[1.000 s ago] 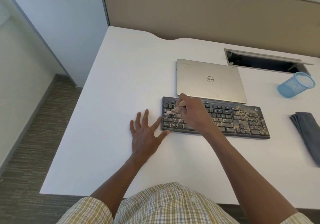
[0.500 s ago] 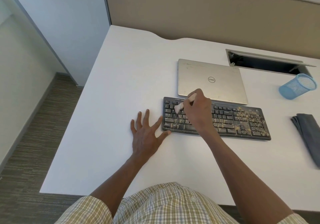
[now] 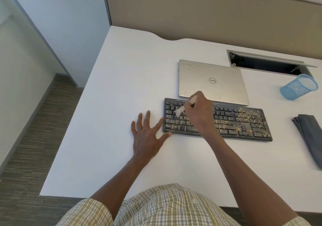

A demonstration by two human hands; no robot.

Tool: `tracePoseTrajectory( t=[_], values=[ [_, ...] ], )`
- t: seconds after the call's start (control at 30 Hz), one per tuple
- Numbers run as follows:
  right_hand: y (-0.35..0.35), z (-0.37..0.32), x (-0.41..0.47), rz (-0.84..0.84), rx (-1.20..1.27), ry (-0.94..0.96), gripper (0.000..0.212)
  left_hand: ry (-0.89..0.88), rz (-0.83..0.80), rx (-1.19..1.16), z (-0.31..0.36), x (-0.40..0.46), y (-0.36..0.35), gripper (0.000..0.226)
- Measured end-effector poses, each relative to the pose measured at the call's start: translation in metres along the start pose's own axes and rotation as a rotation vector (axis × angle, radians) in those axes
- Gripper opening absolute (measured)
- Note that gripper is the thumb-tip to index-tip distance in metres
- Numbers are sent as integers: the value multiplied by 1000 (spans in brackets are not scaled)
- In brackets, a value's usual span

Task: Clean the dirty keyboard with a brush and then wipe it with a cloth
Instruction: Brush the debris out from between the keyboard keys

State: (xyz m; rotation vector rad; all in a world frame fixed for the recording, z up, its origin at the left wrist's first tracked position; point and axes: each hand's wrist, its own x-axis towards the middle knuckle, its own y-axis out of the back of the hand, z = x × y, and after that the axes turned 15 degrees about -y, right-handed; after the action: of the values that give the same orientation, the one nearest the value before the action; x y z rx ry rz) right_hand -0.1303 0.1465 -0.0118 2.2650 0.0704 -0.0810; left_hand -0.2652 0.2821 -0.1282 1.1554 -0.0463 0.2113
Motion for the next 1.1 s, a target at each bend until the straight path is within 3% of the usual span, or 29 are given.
tracePoseTrajectory(
  t=[0.1, 0.23, 0.43, 0.63, 0.77, 0.97, 1.1],
  values=[
    [-2, 0, -1, 29, 8, 22, 8, -3, 0, -3, 0, -1, 0, 70],
    [2, 1, 0, -63, -8, 13, 8, 1, 12, -3, 0, -1, -1, 69],
    [11, -13, 1, -309, -48, 275, 14, -8, 23, 2, -1, -1, -2, 66],
    [29, -3, 12, -260, -275, 354, 22, 4, 13, -4, 1, -1, 0, 68],
    [22, -15, 7, -308, -116, 386, 16, 2, 21, 0, 1, -1, -1, 67],
    [25, 0, 12, -257, -272, 378, 22, 3, 17, 7, 1, 0, -1, 67],
    [22, -14, 9, -306, -125, 357, 16, -4, 24, 6, 0, -1, -2, 67]
  ],
)
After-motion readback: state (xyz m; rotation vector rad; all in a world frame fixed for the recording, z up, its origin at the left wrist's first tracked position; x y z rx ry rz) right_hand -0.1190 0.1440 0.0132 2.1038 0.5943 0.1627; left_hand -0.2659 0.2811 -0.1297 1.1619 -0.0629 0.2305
